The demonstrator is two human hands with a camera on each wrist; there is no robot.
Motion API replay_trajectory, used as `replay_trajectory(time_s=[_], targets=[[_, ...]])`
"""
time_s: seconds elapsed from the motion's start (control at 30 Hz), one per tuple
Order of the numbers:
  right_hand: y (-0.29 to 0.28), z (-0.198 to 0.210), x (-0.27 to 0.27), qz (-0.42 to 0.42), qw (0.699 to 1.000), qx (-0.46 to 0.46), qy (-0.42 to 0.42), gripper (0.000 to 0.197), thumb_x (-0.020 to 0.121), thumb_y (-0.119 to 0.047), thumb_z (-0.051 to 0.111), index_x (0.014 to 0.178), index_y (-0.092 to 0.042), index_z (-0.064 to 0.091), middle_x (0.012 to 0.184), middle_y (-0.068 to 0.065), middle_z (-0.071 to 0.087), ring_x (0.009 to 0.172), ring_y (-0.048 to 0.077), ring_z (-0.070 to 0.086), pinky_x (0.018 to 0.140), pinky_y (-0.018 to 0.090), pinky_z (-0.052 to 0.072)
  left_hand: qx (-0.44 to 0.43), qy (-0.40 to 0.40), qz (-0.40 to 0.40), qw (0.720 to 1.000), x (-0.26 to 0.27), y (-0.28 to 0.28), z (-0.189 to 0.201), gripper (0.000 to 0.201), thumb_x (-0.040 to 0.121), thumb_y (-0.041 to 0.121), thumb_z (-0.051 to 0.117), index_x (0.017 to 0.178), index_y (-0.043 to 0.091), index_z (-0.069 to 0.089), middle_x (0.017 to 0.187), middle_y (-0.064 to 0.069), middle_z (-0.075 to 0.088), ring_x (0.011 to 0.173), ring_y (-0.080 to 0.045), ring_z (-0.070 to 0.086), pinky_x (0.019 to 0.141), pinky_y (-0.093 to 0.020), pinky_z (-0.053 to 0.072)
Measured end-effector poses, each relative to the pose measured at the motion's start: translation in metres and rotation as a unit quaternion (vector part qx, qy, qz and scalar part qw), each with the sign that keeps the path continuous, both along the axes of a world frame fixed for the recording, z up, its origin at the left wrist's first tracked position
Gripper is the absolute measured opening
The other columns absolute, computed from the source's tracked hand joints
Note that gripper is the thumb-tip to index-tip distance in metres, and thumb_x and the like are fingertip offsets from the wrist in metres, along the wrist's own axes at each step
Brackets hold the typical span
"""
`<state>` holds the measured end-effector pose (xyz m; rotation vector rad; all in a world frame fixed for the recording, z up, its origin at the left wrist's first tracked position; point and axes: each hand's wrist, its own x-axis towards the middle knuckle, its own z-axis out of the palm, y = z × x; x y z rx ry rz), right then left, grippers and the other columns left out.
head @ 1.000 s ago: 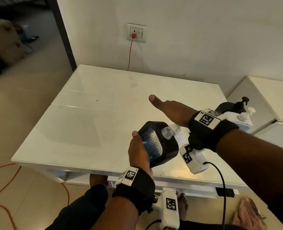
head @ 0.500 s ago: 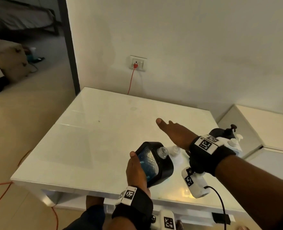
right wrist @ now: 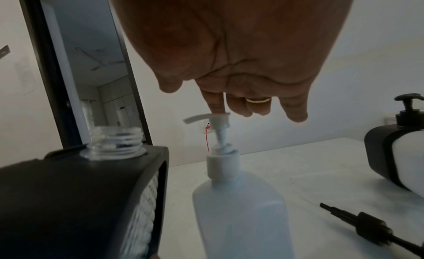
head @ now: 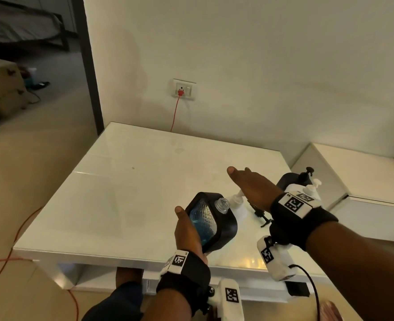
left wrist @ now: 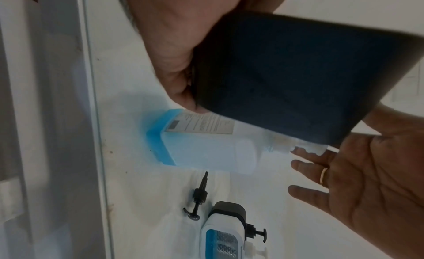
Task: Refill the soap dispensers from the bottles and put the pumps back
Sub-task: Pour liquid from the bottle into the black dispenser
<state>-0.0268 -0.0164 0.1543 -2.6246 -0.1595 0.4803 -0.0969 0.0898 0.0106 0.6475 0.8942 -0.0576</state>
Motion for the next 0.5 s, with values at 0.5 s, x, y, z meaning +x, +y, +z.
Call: replay_trajectory(time_s=[0.5], targets=[[0.001, -0.018, 0.042, -0.018, 1.000, 0.014, -0.014, 0.043, 0.110, -0.022, 0.030, 0.133, 0.005, 0.054, 0.130, 0.022, 0.059, 0.123, 0.036, 0.052, 0.104, 0.039, 0.035, 0.039, -0.007, -0.003, 0.999, 0.003, 0.004, -0.001, 0.047, 0.104, 0.069, 0.037, 0.122, 0.031, 0.058, 0.122, -0.011, 0.065, 0.101, -0.033, 0.065, 0.082, -0.042, 0.057]])
